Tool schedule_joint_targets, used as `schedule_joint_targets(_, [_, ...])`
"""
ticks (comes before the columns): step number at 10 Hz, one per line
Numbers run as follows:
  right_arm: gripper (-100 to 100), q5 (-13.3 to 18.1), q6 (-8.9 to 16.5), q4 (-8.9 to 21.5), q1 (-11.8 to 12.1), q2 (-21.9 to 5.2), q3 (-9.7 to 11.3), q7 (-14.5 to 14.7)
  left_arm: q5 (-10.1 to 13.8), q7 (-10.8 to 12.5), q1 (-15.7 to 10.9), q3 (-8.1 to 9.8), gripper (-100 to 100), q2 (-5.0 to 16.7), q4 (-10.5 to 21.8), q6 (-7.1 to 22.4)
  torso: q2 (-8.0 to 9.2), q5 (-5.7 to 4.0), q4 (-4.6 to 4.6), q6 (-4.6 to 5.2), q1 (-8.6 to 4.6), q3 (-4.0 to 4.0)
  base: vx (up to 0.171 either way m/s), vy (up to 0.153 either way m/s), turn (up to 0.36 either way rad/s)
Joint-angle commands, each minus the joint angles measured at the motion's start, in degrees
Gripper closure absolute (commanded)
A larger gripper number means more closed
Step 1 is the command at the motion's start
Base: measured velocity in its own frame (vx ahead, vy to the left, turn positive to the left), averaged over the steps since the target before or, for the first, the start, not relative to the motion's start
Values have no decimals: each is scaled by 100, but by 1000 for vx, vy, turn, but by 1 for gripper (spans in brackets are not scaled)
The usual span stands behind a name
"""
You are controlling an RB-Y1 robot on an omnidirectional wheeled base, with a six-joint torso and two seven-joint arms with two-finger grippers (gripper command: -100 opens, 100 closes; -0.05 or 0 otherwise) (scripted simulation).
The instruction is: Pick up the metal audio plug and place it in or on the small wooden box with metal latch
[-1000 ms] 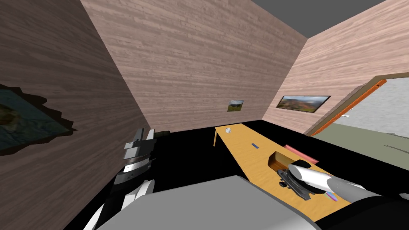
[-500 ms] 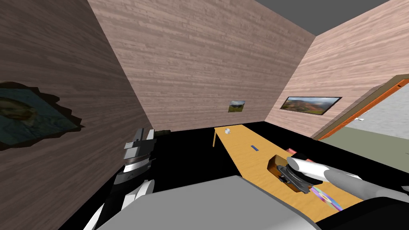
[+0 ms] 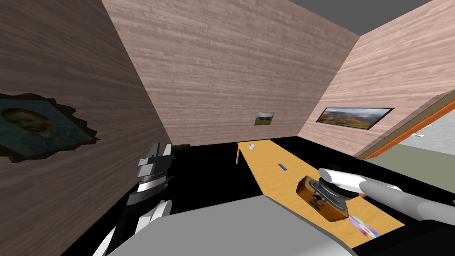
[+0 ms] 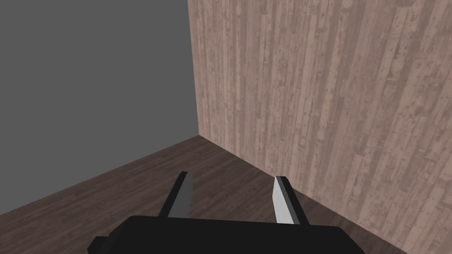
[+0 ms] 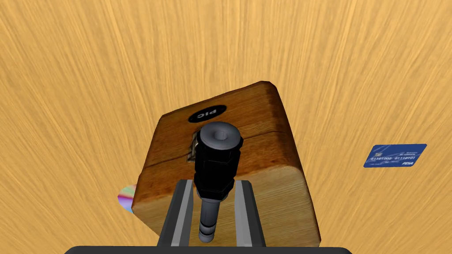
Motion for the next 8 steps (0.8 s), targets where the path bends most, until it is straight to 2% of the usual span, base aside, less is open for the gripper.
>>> schedule_joint_targets(1, [100,51,286,-53,-8,-110,-118,30,0,0,0,0,0,0,0,0,0,0,0,0,0,0,10,-176,68])
schedule_joint_targets(4, [100,137,761,-93,-53,-267,-298,115,0,0,0,0,0,0,0,0,9,-6,-1,3,-9,3,-19,-155,61])
schedule_joint_targets(7, [100,216,1106,-127,-84,-384,-429,180,0,0,0,0,0,0,0,0,-1,-4,-6,2,12,-3,5,-113,37])
schedule_joint_targets(8, [100,188,1024,-55,-106,-341,-401,212,0,0,0,0,0,0,0,0,-3,-2,-6,1,11,-5,3,-59,18])
